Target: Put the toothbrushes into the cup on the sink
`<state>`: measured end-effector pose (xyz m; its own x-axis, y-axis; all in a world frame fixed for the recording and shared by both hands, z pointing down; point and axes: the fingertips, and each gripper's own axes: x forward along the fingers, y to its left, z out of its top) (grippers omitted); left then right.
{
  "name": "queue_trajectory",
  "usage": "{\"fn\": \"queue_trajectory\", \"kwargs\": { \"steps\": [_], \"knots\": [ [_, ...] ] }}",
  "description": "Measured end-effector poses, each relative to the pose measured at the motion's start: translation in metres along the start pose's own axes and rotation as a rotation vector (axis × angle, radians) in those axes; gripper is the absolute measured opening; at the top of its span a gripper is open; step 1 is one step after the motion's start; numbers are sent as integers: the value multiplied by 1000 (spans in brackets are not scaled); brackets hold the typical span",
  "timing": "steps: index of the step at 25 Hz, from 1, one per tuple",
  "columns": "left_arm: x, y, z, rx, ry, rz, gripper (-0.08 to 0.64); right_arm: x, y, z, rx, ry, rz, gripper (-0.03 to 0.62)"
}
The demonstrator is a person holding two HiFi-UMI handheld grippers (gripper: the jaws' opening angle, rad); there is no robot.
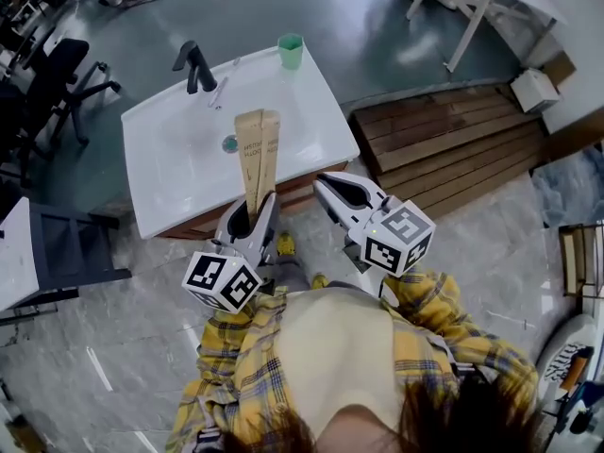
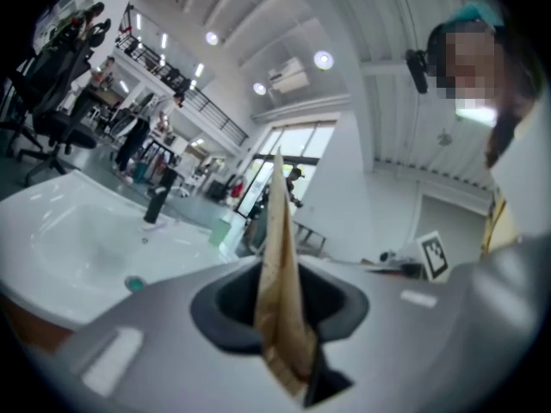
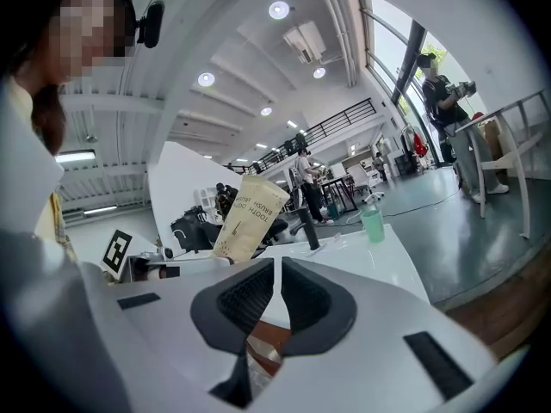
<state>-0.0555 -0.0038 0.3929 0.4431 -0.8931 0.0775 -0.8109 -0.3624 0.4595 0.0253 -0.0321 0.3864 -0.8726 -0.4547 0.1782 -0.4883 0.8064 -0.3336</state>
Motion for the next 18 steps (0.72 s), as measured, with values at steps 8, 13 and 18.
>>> {"fn": "queue_trajectory", "kwargs": {
  "steps": [8,13,18],
  "knots": [
    [34,40,16,-46,33,-67,92,49,-24,26,18,-19,-23,15],
    [54,59,22,-82,58,-107,92,74,-37,34,10,-7,-42,15],
    [69,79,34,-73,73,-129,92,100,-47,44,17,-11,-56,15]
  ]
}}
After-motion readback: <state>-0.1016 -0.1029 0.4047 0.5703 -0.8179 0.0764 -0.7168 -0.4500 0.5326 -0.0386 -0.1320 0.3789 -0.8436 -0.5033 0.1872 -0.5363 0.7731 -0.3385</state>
